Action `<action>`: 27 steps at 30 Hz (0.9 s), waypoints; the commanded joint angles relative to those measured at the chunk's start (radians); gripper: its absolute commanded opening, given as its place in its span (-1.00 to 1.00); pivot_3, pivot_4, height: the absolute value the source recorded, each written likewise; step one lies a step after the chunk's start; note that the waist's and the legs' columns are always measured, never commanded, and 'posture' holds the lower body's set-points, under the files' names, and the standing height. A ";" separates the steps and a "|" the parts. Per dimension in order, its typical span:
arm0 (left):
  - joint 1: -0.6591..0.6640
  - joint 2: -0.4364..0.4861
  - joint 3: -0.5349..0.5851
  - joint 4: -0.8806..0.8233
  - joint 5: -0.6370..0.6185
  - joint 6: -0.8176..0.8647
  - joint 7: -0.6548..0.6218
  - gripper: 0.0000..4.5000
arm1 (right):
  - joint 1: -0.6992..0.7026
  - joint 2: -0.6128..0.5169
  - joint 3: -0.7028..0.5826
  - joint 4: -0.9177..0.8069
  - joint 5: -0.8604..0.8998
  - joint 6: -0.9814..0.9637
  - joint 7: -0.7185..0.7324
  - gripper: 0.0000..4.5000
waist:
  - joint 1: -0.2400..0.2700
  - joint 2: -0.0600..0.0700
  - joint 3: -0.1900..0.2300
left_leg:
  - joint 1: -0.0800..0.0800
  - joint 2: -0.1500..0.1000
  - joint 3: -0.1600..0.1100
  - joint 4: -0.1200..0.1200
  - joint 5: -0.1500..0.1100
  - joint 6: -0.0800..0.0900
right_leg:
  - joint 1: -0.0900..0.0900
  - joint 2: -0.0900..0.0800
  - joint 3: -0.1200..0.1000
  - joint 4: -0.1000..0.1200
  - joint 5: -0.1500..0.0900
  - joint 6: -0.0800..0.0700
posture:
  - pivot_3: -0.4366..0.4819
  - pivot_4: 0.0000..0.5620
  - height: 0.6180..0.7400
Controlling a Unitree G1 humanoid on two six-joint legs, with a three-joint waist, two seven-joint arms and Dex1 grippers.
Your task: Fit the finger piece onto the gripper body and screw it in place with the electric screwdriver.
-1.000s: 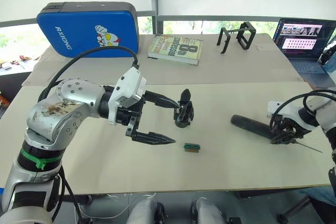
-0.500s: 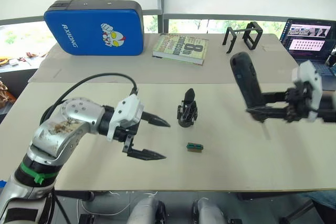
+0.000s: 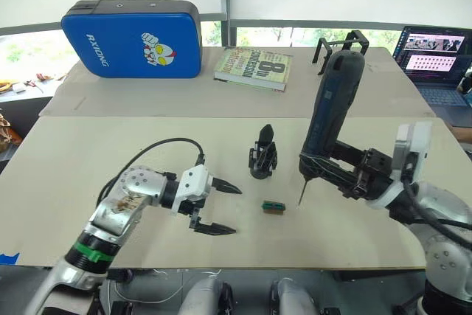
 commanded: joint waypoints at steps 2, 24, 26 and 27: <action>-0.027 -0.043 -0.014 0.082 0.047 -0.114 -0.007 1.00 | 0.018 0.001 0.053 0.005 -0.021 -0.152 0.026 -0.17 | -0.001 0.000 0.000 | 0.000 0.000 0.000 0.000 0.000 0.000 | 0.000 0.000 0.000 0.000 0.000 0.000 | -0.05 -0.47 1.00; -0.081 -0.138 -0.022 0.222 0.045 -0.095 -0.046 1.00 | -0.024 -0.052 0.178 0.007 -0.020 -0.240 -0.051 -0.17 | 0.000 0.000 0.000 | 0.000 0.001 0.000 0.000 0.000 0.001 | 0.000 -0.001 0.001 0.000 0.000 0.000 | -0.05 -0.47 1.00; -0.081 -0.140 -0.021 0.219 0.048 -0.089 -0.045 1.00 | -0.022 -0.058 0.182 0.005 -0.017 -0.240 -0.059 -0.17 | -0.001 0.000 0.000 | 0.000 0.001 0.000 0.000 0.000 0.001 | 0.000 -0.001 0.001 0.000 0.000 0.000 | -0.05 -0.47 1.00; -0.083 -0.141 -0.022 0.219 0.050 -0.087 -0.045 1.00 | -0.020 -0.061 0.183 0.005 -0.015 -0.240 -0.062 -0.17 | -0.001 0.000 0.000 | 0.000 0.001 0.000 0.000 0.000 0.001 | 0.000 -0.001 0.000 0.000 0.000 0.000 | -0.05 -0.47 1.00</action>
